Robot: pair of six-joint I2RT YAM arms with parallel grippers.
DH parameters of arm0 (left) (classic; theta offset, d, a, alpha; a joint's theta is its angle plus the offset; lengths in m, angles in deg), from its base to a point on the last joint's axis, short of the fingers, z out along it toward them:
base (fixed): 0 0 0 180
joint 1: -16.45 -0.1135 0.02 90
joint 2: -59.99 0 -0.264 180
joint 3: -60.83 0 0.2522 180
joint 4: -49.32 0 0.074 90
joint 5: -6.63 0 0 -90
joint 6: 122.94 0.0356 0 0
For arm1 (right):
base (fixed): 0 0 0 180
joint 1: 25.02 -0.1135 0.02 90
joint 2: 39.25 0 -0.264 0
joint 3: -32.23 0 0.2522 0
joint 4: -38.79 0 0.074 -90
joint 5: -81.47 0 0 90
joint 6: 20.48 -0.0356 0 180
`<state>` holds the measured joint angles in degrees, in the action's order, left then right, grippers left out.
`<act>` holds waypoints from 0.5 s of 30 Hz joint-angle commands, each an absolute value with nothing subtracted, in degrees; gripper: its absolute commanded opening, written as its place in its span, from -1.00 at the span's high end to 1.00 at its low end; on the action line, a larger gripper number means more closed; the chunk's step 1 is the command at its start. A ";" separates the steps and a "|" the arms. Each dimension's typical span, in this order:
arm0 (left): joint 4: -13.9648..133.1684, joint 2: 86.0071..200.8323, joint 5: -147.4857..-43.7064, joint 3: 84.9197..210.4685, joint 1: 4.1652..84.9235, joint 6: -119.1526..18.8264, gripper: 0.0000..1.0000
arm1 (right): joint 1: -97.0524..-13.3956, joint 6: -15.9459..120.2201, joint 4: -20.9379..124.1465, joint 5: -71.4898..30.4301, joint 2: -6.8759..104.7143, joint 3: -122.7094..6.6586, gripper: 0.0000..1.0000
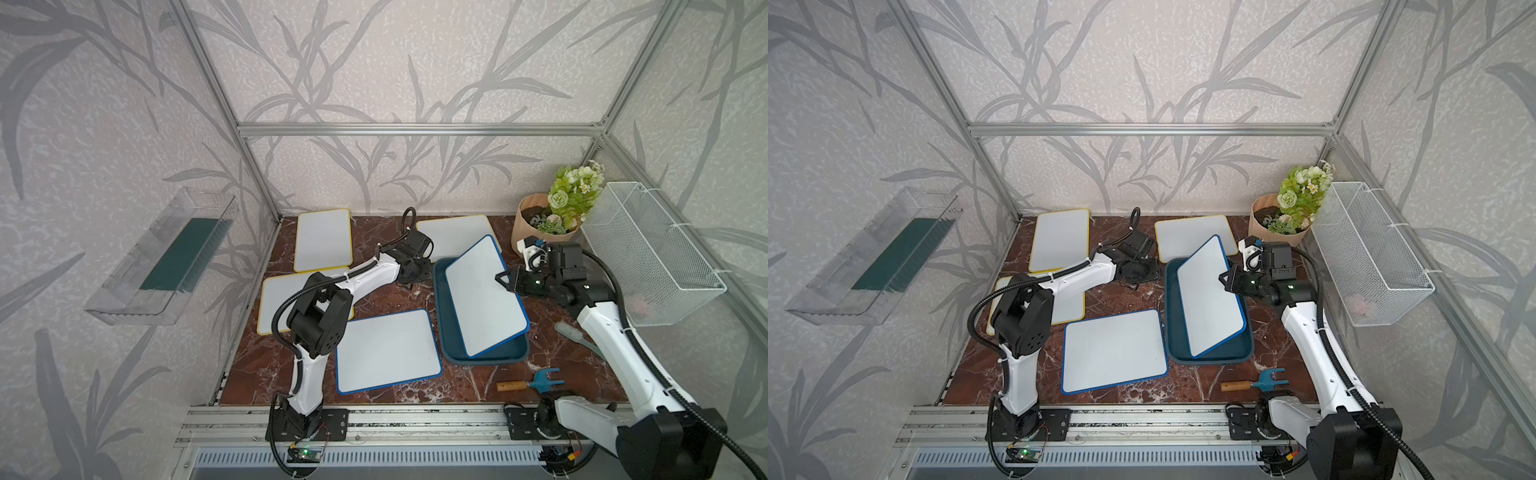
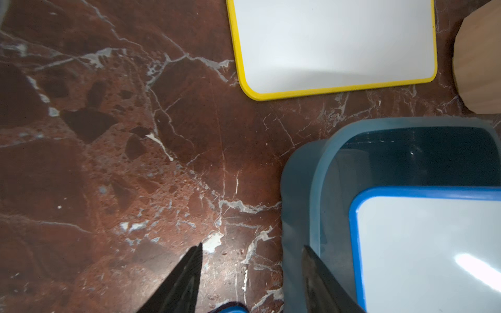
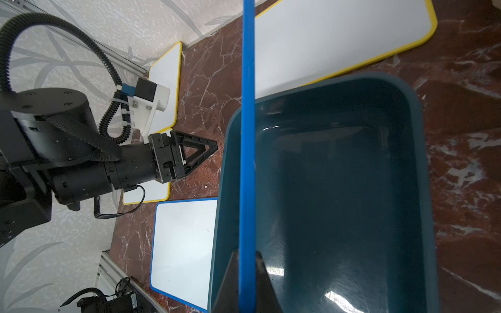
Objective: Put the whiteboard into the storage box
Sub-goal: Place the whiteboard in the storage box.
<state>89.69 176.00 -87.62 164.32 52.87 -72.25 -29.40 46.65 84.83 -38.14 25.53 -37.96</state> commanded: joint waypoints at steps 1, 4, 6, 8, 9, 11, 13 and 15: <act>91.36 178.33 -85.91 167.49 53.88 -73.37 -0.16 | -29.20 44.91 79.52 -39.91 23.17 -36.42 1.00; 91.17 179.81 -85.99 168.53 54.07 -73.77 -0.14 | -29.28 42.89 76.84 -40.08 22.98 -33.76 1.00; 90.70 180.27 -86.26 168.53 54.19 -74.07 -0.12 | -29.24 41.12 74.67 -40.50 22.98 -32.01 1.00; 90.40 180.68 -86.35 168.45 54.19 -74.25 -0.10 | -29.24 39.52 72.10 -40.87 23.07 -30.24 1.00; 90.23 180.82 -86.42 168.32 54.19 -74.32 -0.09 | -29.24 38.60 70.34 -41.08 23.20 -29.21 1.00; 89.94 181.05 -86.44 168.28 54.17 -74.43 -0.08 | -29.24 37.04 66.95 -41.64 23.50 -27.43 1.00; 89.48 181.34 -86.60 168.19 54.15 -74.59 -0.06 | -29.24 35.77 64.02 -41.77 24.09 -25.85 1.00; 88.98 181.69 -86.75 168.24 54.15 -74.77 -0.03 | -29.24 35.23 61.79 -42.40 24.79 -24.79 1.00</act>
